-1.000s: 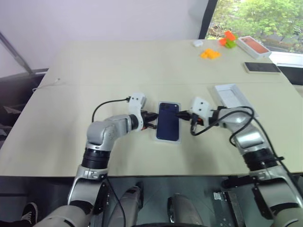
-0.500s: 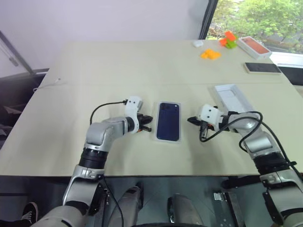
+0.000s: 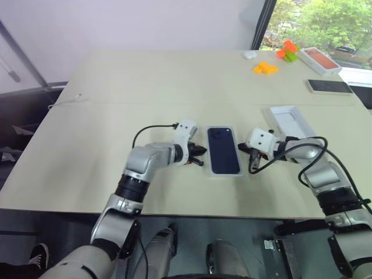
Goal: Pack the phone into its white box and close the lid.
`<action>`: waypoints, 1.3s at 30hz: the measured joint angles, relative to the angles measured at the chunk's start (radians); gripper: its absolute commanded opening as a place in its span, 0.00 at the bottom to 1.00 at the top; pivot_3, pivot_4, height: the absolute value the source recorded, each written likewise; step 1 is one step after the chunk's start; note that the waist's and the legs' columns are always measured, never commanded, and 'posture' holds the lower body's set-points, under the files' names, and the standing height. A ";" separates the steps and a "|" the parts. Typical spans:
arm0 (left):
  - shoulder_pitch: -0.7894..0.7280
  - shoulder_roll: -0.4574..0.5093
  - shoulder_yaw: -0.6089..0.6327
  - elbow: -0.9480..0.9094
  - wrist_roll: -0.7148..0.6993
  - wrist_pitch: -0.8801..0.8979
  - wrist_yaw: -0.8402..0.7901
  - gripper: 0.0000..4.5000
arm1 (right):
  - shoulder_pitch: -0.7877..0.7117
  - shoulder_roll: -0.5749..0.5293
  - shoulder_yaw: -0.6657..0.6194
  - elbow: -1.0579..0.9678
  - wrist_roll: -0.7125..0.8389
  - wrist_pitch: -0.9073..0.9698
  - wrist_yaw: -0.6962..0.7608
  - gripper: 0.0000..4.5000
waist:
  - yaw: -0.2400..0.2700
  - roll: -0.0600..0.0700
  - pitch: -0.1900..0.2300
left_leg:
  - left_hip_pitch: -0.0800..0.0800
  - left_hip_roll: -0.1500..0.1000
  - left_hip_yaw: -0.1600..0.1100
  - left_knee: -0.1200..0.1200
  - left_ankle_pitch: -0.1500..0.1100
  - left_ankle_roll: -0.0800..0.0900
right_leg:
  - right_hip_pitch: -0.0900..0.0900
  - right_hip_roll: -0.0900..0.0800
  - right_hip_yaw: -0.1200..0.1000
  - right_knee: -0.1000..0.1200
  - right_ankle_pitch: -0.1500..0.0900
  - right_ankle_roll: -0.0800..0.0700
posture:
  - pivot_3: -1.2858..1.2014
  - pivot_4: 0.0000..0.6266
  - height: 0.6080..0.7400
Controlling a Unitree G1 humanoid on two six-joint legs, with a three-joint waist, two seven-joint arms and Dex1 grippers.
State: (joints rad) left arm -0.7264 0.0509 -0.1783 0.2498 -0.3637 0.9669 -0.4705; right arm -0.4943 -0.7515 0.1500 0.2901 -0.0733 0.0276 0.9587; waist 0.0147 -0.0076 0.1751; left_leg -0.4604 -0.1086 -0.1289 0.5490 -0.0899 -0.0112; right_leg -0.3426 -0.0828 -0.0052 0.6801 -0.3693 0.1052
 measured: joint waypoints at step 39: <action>-0.212 -0.206 -0.013 0.443 0.153 -0.255 -0.129 0.01 | 0.086 -0.147 -0.084 0.044 -0.021 -0.025 -0.019 0.01 | -0.007 0.000 0.000 | -0.001 0.000 0.001 0.001 0.000 0.003 | 0.000 0.000 -0.001 -0.001 0.000 0.001 | 0.52 0.24 1.00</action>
State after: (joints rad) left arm -0.9388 -0.1555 -0.1916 0.6931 -0.2105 0.7115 -0.5991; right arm -0.4086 -0.8989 0.0657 0.3341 -0.0943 0.0030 0.9394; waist 0.0077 -0.0079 0.1755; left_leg -0.4610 -0.1082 -0.1277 0.5498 -0.0899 -0.0086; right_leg -0.3426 -0.0825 -0.0063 0.6794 -0.3693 0.1059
